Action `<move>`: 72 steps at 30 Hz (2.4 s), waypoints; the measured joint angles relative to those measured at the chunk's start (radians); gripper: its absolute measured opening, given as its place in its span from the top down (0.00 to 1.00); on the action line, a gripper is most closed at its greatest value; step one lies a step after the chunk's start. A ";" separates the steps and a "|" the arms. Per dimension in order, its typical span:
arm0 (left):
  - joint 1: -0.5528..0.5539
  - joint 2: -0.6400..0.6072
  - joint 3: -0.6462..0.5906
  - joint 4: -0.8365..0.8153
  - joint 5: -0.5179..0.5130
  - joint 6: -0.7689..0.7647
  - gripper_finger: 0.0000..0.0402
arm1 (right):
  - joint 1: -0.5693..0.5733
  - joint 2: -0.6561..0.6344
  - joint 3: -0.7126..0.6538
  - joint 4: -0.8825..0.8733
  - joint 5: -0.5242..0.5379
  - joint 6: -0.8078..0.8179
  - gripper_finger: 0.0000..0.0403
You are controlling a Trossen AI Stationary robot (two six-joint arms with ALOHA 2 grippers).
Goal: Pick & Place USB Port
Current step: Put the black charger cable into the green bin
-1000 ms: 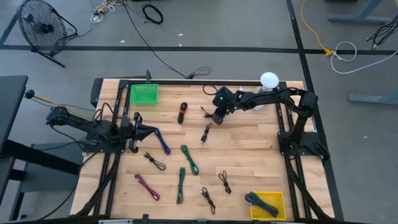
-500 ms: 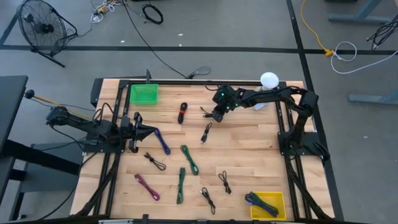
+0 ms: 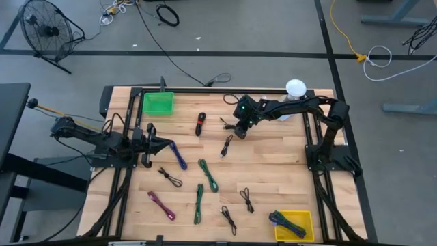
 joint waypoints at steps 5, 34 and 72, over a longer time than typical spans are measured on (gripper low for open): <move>0.000 0.000 0.000 0.000 0.000 0.001 0.92 | 0.027 0.000 0.000 -0.047 0.112 -0.052 0.70; 0.057 0.146 0.045 0.104 -0.068 -0.015 0.92 | 0.135 -0.086 0.301 -0.119 0.005 -0.112 1.00; 0.274 0.958 0.751 0.125 0.249 0.360 0.92 | 0.361 -0.262 0.479 -0.124 0.101 -0.251 1.00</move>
